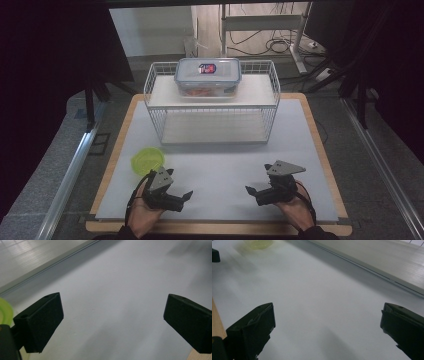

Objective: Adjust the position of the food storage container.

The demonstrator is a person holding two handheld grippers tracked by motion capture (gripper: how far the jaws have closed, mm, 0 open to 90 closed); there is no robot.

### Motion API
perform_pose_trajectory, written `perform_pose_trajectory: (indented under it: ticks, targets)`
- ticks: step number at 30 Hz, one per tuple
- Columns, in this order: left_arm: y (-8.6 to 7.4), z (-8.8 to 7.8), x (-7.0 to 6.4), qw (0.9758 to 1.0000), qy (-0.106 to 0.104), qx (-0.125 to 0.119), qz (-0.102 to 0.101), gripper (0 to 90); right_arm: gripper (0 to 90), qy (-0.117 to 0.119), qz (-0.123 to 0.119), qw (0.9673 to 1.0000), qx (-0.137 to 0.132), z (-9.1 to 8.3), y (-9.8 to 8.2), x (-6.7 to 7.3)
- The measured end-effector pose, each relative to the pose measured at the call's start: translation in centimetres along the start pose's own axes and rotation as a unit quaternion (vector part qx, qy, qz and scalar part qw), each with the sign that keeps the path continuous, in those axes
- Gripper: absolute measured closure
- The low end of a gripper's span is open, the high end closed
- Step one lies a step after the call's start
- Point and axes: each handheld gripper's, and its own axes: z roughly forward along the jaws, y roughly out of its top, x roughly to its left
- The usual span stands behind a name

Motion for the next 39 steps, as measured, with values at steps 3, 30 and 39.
perform_pose_trajectory:
  ticks: [3,30,39]
  targets:
    - [0.2,-0.3,0.5,0.9999,0.011,0.005,-0.01,3.9,0.0,0.003,0.007,0.9999,0.008,0.2,-0.1,-0.1]
    - [-2.3,-6.6,11.9,0.9748,0.169,-0.003,-0.146,89.9,1.4,0.001,0.024,0.9996,0.016,0.5,-0.4,-0.5]
    - [-3.6,-5.2,14.5,0.966,0.171,0.01,-0.193,89.8,1.7,-0.003,0.023,0.9995,0.022,0.7,-0.5,-0.4]
